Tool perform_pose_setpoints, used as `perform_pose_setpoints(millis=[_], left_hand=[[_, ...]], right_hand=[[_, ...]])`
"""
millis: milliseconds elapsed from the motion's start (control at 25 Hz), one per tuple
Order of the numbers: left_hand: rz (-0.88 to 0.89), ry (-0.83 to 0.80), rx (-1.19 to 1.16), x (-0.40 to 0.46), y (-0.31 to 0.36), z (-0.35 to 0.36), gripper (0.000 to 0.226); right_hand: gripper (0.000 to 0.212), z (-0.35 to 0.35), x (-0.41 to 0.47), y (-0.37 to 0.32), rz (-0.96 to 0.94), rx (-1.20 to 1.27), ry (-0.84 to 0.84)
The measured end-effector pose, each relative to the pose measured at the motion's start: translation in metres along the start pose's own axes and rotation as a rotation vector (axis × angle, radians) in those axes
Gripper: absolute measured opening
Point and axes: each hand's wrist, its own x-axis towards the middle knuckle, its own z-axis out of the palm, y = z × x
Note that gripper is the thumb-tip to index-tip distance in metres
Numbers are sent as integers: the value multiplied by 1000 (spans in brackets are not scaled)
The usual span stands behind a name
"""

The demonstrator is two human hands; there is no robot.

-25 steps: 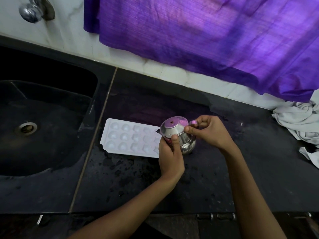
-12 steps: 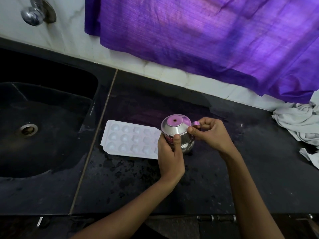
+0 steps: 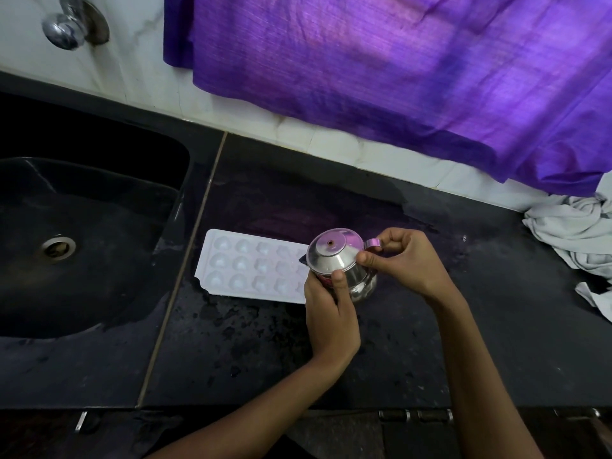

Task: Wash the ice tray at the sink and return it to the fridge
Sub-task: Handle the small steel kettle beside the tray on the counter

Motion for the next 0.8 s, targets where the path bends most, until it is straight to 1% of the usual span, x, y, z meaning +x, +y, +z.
perform_pose_setpoints(millis=[320, 520, 600, 800], left_hand=[[-48, 10, 20, -8, -5, -3, 71], [-57, -14, 29, -11, -2, -4, 72], [-69, -18, 37, -11, -1, -4, 69], [-95, -23, 60, -10, -1, -3, 54]], right_hand=[[61, 5, -4, 3, 40, -70, -33], [67, 3, -6, 0, 51, -85, -42], [67, 3, -6, 0, 53, -93, -45], [65, 3, -6, -2, 52, -112, -52]])
